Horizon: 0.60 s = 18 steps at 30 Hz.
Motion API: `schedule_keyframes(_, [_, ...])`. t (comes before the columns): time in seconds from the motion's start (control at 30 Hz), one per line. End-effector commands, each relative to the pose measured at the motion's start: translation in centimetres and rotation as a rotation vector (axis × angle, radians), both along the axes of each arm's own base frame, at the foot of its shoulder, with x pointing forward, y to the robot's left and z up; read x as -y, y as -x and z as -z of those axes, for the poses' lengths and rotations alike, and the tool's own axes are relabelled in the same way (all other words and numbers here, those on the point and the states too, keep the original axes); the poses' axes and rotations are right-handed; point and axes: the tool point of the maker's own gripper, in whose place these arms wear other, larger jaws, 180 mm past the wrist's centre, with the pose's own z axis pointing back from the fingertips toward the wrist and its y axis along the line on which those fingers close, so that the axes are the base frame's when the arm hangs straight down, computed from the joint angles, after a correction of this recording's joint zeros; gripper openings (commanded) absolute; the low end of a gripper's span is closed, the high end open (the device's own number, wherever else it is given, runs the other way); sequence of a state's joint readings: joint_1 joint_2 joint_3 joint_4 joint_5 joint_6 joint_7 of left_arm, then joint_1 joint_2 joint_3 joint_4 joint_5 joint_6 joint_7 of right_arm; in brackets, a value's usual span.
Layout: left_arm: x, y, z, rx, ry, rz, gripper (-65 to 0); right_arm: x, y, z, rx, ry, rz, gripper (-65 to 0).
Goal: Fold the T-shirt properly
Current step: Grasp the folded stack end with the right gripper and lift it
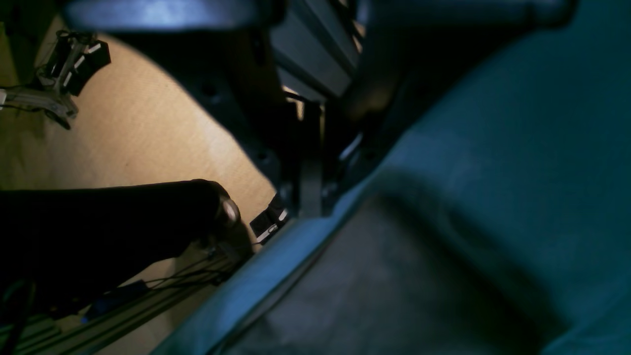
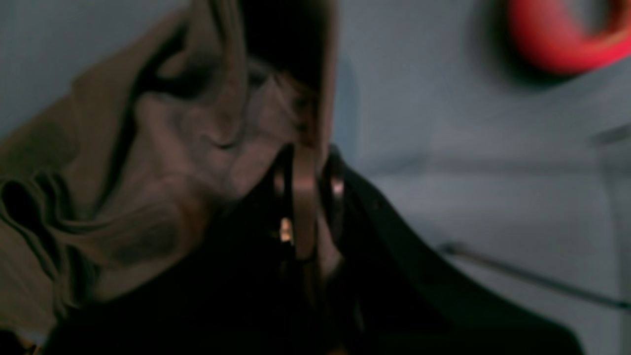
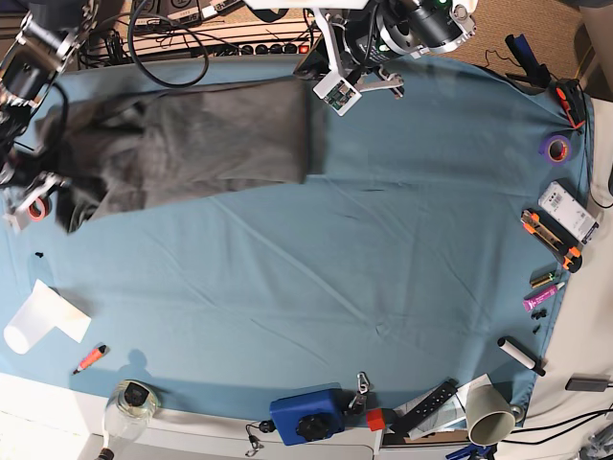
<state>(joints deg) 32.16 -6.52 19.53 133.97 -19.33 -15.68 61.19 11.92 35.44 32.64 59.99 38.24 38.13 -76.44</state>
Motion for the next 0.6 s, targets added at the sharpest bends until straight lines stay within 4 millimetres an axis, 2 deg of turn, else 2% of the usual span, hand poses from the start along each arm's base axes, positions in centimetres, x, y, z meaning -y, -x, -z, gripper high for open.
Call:
schedule_keyframes(0.0, [0.7,0.3,-1.0,0.014,0.041,0.015,-65.0,2.1,-1.5,-3.0,0.070,0.059,0.023,-65.0])
schedule_keyframes(0.1, [0.6,0.3,-0.9,0.009,0.036,0.019,-65.0,2.9,-1.9,-4.2,0.085,0.081,0.031,-65.0])
schedule_keyframes(0.17, [0.6,0.4,-0.8,0.004,0.030,0.021,-65.0,2.7,-1.6,-4.1,0.069,0.067,0.023,-65.0])
schedule_keyframes(0.27, [0.6,0.4,-0.8,0.003,0.030,0.022,-65.0,0.9,-1.8,-4.0,0.087,-0.010,-0.021,-65.0])
schedule_keyframes(0.43, [0.6,0.4,-0.8,0.004,0.031,0.021,-65.0,-2.2,-3.3,-6.1,0.265,-0.199,-0.066,-65.0])
schedule_keyframes(0.57, [0.6,0.4,-0.8,0.005,0.031,0.021,-65.0,-3.7,-3.2,-7.0,0.341,-0.307,-0.077,-65.0])
